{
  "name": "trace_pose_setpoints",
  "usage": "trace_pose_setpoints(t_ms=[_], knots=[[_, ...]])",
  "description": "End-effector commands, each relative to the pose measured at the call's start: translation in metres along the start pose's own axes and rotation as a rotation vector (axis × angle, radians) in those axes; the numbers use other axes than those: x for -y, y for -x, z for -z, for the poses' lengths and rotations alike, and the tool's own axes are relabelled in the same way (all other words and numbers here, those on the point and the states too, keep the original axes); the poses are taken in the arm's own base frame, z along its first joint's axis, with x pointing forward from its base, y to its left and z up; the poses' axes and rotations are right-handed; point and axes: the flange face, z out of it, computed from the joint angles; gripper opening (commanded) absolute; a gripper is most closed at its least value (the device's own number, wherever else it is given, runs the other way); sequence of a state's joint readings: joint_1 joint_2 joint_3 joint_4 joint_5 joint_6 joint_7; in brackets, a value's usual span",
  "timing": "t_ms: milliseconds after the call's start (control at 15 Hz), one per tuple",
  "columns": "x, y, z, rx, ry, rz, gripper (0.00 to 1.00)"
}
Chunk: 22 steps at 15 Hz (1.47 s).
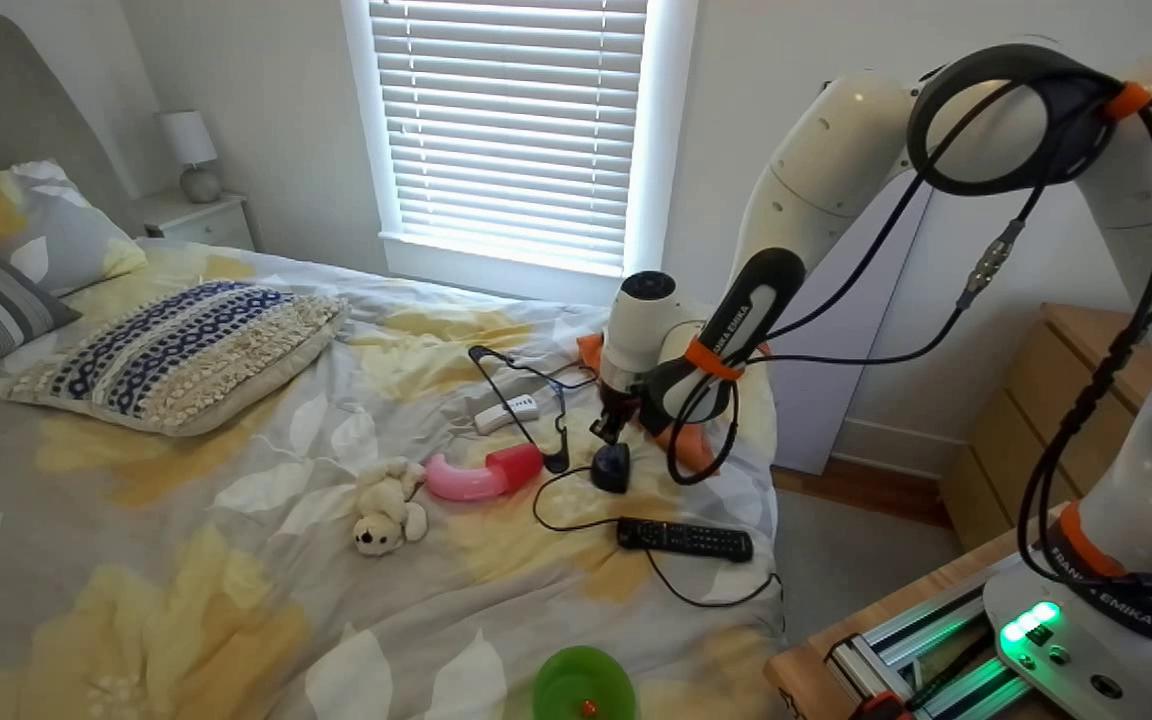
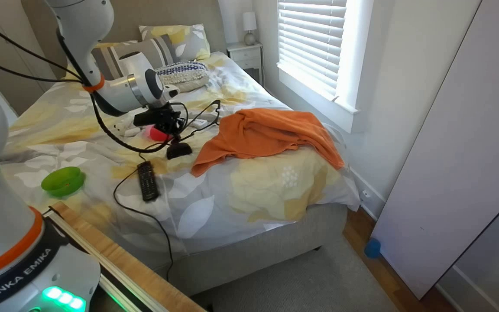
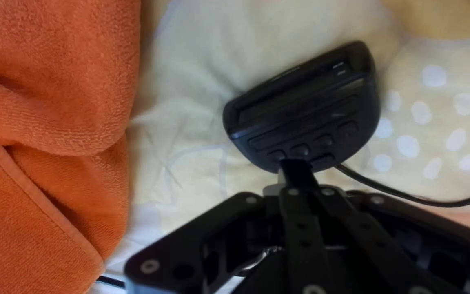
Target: Press a button on the bedside alarm clock radio that is on the bed
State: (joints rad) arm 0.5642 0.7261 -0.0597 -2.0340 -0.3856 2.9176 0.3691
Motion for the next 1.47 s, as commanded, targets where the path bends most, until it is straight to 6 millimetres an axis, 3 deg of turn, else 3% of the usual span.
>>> trace_pose_setpoints(t_ms=[0,1400], knots=[[0.007,-0.003,-0.013,-0.011,0.015,0.004,0.0],[0.014,-0.003,-0.04,0.02,0.076,0.049,0.0]])
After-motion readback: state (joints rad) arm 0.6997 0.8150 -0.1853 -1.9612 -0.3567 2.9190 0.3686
